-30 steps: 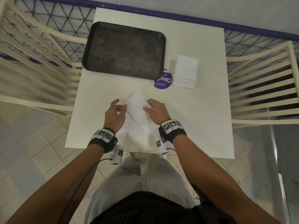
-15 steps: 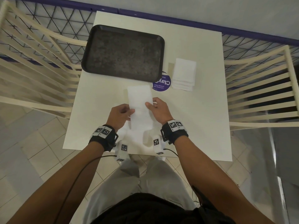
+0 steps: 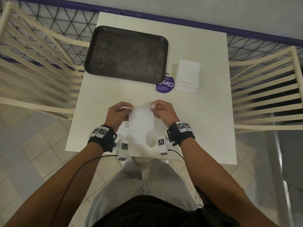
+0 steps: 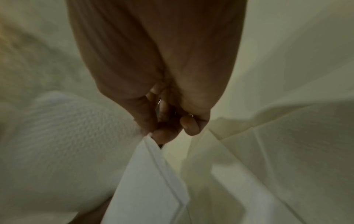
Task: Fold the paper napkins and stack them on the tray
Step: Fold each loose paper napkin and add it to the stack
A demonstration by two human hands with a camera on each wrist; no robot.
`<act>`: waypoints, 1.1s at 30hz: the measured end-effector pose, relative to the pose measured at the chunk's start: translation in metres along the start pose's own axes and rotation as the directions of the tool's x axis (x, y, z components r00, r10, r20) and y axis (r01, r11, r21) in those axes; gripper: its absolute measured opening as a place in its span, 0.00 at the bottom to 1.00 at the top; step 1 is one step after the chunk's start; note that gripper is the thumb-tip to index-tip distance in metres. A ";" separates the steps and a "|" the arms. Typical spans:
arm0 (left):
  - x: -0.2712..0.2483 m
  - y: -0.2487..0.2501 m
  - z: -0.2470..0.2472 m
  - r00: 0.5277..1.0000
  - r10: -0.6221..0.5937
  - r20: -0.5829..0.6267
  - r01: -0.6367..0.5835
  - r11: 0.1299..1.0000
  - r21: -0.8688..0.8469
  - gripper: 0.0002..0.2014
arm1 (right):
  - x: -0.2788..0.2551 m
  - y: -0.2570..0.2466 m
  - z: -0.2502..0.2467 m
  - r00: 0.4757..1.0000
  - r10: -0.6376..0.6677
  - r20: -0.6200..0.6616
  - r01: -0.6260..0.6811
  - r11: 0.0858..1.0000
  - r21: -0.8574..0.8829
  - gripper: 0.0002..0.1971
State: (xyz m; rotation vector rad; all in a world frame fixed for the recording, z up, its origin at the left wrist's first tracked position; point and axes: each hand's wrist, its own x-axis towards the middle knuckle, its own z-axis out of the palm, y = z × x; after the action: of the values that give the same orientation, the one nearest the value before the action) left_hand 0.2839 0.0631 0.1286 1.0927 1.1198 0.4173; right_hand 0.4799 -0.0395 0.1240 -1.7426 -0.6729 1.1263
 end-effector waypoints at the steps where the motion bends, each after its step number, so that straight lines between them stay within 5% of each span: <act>1: -0.001 0.001 0.000 1.000 0.013 0.007 -0.013 1.000 0.008 0.12 | 0.000 0.000 0.001 1.000 0.009 -0.010 -0.009 1.000 -0.004 0.14; 8: 0.001 0.000 -0.001 1.000 0.005 0.012 -0.006 1.000 0.010 0.14 | 0.000 -0.007 0.002 0.991 0.132 -0.019 -0.129 0.986 0.108 0.15; 11: 0.002 0.000 -0.002 1.000 -0.003 0.009 0.004 1.000 -0.029 0.13 | 0.000 -0.006 0.001 0.998 0.062 -0.018 -0.062 0.998 0.003 0.05; 15: 0.008 -0.006 -0.003 1.000 0.008 -0.030 -0.008 1.000 0.010 0.04 | 0.001 -0.002 0.000 1.000 0.013 -0.012 -0.013 1.000 -0.024 0.13; 20: 0.013 -0.010 -0.003 0.998 0.027 -0.063 -0.018 0.990 0.137 0.06 | 0.002 -0.001 0.000 1.000 -0.003 -0.011 0.002 0.999 -0.045 0.15; 29: 0.006 -0.003 0.007 0.958 0.279 0.059 -0.270 0.819 0.506 0.02 | 0.008 -0.018 0.027 0.994 -0.088 0.058 0.104 0.897 -0.429 0.09; 33: 0.003 0.000 0.008 0.940 0.337 0.047 -0.309 0.788 0.533 0.03 | 0.010 -0.029 0.034 0.993 -0.110 0.048 0.119 0.838 -0.532 0.03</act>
State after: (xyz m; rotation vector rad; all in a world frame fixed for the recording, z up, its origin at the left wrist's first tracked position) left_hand 0.2924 0.0615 0.1266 1.7971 1.1235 0.4104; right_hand 0.4544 -0.0059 0.1409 -2.1218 -1.1733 0.9180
